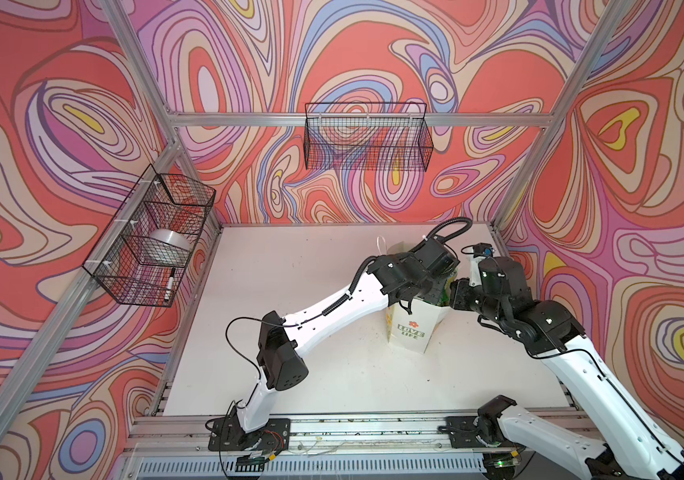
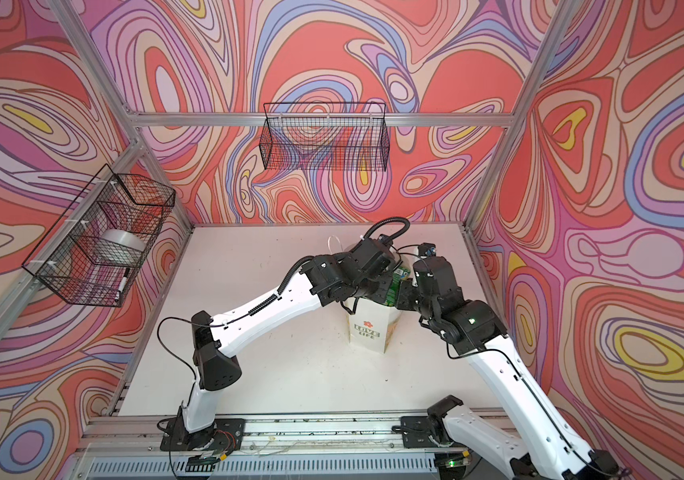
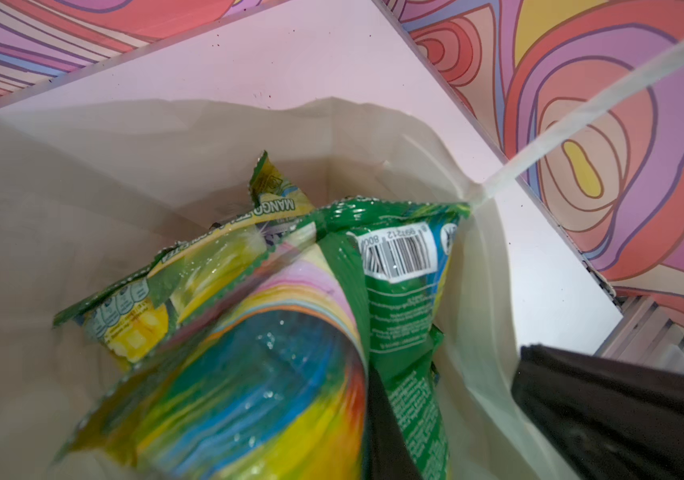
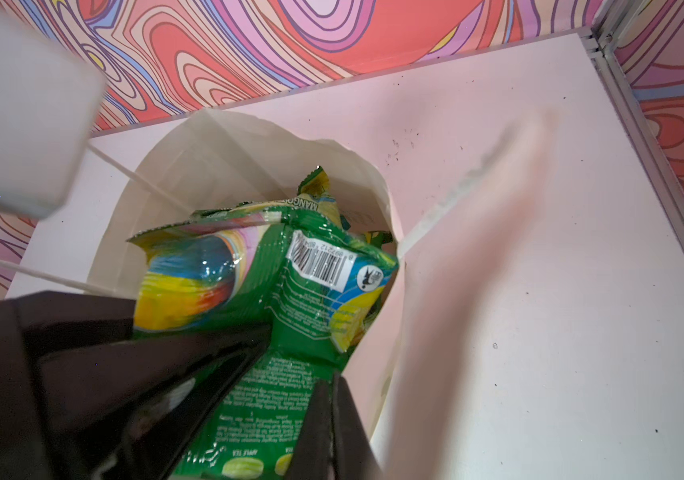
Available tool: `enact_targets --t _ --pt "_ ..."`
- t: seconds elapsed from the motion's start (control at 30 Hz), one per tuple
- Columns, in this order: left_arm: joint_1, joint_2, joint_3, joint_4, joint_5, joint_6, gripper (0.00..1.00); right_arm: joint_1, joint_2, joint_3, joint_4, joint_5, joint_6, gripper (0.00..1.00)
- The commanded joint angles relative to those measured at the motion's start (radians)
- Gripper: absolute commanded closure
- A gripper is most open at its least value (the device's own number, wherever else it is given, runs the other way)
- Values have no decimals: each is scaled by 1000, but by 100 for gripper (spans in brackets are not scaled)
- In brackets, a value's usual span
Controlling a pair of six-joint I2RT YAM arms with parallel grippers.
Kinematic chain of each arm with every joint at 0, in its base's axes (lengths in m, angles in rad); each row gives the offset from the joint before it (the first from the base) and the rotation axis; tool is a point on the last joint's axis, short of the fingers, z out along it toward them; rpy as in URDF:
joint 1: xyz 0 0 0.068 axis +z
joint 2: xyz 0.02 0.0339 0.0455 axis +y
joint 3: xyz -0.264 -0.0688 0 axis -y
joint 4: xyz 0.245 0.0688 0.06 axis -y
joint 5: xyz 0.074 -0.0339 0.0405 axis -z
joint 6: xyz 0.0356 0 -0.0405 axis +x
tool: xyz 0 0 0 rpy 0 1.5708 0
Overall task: Place the snacks into the paper bag
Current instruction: 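Lower the green packet into the bag held by the right gripper, then open the left gripper and raise it out of the bag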
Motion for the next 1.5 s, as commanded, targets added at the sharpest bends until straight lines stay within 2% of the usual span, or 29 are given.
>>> enact_targets --t 0.0,0.1,0.2,0.3,0.4,0.6,0.67,0.8,1.07,1.27,1.47 --pt "-9 9 -23 -69 -60 -23 87 4 -15 50 63 3 -14 100" --pt "-9 10 -43 -45 -37 -20 86 3 -19 42 62 -3 -5 100" --pt "-9 73 26 -78 -18 -12 82 5 -13 41 64 -9 -5 100" --pt "-5 115 41 -85 -38 -10 72 3 -14 44 68 -13 2 100" --pt "16 122 63 -89 8 -21 66 4 -17 50 60 -12 3 100" --pt "19 1 97 -33 46 32 45 5 -22 47 59 -7 4 100" --pt "19 -44 99 -12 62 47 42 4 -22 47 58 -8 6 100" --pt "19 -93 98 8 77 54 46 4 -22 50 57 0 2 100" --pt "19 -34 115 27 201 22 70 5 -19 47 54 1 1 100" --pt "19 11 85 13 211 -1 71 4 -25 50 37 14 3 100" --pt "33 13 -53 17 218 -12 71 5 -28 59 22 23 5 100"
